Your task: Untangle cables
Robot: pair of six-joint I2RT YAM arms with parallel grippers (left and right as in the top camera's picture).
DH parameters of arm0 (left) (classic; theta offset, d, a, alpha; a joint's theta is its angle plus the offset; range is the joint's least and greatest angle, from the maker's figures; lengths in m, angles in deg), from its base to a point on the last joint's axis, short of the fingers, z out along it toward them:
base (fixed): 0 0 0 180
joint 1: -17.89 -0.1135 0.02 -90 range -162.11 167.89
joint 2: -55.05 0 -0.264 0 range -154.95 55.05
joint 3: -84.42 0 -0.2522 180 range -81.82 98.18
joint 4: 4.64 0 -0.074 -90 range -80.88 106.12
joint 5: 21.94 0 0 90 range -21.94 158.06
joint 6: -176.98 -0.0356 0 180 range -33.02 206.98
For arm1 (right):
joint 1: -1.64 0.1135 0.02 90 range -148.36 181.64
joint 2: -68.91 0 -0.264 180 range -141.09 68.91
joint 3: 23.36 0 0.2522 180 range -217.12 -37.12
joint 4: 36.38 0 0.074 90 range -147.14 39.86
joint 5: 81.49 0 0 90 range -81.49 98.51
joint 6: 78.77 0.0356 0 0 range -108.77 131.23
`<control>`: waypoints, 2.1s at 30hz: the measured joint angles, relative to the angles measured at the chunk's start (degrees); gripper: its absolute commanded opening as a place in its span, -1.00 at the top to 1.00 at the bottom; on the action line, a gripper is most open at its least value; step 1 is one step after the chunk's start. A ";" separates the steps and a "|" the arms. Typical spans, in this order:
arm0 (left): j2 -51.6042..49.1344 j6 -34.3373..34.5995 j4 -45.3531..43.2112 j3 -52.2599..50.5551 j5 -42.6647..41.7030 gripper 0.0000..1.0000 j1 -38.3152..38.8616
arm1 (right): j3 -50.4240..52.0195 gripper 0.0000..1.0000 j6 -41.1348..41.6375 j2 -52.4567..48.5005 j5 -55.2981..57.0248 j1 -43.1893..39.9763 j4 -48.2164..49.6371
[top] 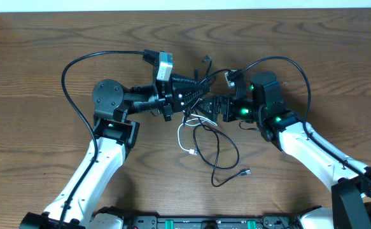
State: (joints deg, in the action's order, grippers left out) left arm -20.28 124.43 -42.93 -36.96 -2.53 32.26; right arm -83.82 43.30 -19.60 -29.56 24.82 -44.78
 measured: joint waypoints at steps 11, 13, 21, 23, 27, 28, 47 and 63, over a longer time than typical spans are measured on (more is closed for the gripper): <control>0.00 8.83 0.02 0.00 5.70 0.85 0.00 | 0.00 -0.99 -3.30 0.00 -2.71 -6.29 0.24; 0.00 11.32 0.00 0.02 7.78 0.85 0.00 | 0.00 -0.99 -4.68 0.00 -3.82 -7.85 2.01; 0.00 15.72 0.02 0.02 12.50 0.85 0.00 | 0.00 -0.99 -9.55 0.00 -9.27 -10.36 5.14; 0.00 16.22 0.00 0.02 12.98 0.85 0.00 | 0.00 -0.99 -10.40 0.00 -10.40 -10.93 4.87; 0.00 18.69 -0.33 0.00 14.53 0.85 0.00 | 0.00 -0.99 -13.40 0.00 -10.67 -11.10 2.99; 0.00 19.15 -0.37 0.00 14.75 0.85 0.00 | 0.00 -0.99 -13.79 0.00 -10.69 -11.08 2.82; 0.00 34.82 -9.73 0.02 18.67 0.85 0.81 | 0.02 -0.99 -21.20 -0.15 -5.29 -6.12 6.14; 0.00 40.37 -18.91 0.00 21.03 0.85 2.36 | 0.04 -0.99 -9.27 -0.37 -7.41 -1.40 15.52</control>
State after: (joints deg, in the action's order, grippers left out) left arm -20.28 164.80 -61.83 -36.96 18.50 34.62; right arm -83.78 34.03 -19.97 -36.97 23.42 -29.26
